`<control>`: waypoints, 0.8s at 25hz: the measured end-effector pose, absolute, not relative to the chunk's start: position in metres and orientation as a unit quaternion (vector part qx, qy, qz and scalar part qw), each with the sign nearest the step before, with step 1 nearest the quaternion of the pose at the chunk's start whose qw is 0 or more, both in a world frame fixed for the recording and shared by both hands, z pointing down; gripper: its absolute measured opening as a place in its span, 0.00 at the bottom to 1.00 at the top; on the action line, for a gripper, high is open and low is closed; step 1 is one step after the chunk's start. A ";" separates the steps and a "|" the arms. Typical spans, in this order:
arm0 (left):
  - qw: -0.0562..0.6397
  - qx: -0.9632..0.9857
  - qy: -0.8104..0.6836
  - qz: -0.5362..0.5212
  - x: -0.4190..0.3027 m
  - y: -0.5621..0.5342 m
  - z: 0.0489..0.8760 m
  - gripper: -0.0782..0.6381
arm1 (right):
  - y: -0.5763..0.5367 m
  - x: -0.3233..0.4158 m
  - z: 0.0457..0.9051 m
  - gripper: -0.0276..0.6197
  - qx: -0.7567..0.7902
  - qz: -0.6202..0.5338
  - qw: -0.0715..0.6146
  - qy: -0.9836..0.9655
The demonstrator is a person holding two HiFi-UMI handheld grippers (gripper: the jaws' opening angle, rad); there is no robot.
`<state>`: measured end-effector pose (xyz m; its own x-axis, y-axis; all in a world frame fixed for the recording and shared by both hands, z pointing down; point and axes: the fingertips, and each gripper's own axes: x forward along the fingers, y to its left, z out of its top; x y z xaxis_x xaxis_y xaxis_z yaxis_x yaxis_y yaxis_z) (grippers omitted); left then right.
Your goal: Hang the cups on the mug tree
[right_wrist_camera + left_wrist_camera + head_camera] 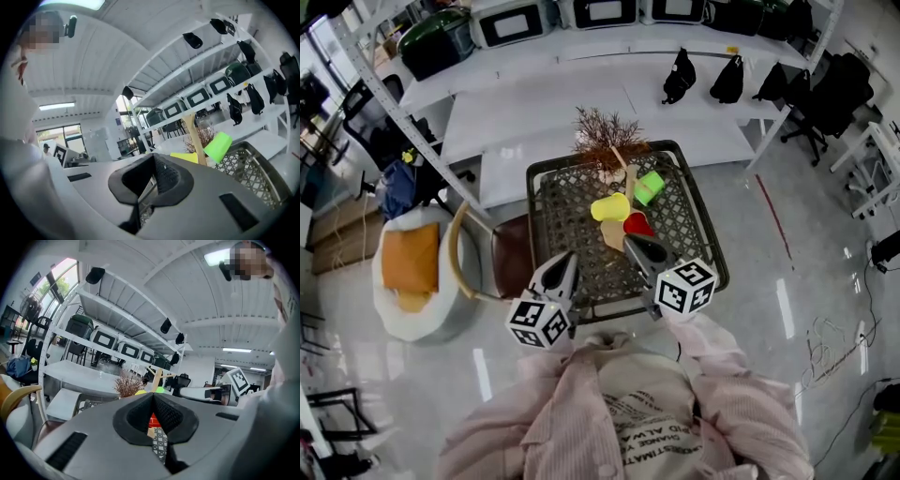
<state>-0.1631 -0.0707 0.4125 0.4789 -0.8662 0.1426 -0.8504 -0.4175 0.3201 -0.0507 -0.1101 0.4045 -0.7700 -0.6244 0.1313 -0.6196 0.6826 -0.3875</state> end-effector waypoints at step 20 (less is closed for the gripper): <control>0.123 0.822 -0.556 -0.026 -0.204 -0.066 0.378 0.11 | -0.110 -0.022 0.378 0.04 -0.404 -0.118 0.019 0.907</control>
<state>-0.2038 -0.0662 0.3783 0.3807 -0.9199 0.0943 -0.9072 -0.3518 0.2307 -0.0218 -0.1104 0.3784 -0.6723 -0.7378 0.0605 -0.7287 0.6451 -0.2298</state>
